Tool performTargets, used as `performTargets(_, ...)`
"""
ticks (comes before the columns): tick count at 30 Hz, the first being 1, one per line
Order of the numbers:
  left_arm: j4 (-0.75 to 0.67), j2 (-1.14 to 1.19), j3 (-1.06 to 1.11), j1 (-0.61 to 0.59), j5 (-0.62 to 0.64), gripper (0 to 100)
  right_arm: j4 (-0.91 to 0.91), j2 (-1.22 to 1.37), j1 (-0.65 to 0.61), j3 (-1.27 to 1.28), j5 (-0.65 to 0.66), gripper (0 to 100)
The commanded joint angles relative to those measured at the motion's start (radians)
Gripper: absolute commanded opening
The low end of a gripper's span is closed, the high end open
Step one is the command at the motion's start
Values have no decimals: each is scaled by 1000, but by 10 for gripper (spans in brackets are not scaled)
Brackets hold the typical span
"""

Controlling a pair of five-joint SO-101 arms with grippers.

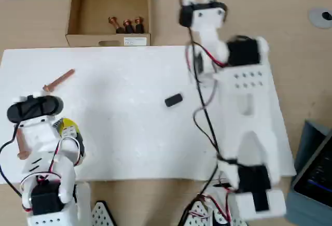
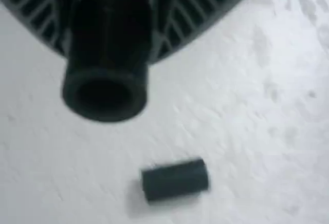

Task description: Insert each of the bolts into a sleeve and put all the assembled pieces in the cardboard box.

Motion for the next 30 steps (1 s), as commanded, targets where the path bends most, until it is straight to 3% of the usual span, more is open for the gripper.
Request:
performTargets(1,26,62,-117,-14,-6,6,8,-150,76,105,-5,10)
performTargets(8,21,372,-345,-35,-5,3,-11,-314,193,297,2,10)
performTargets(15,25,651,-511,-192,-12,2,-72,-443,309,478,52,10)
performTargets(25,46,842,-542,-420,-282,7,-104,-553,430,601,137,10)
performTargets(30,94,905,-542,-468,-319,14,-98,-570,440,611,141,10)
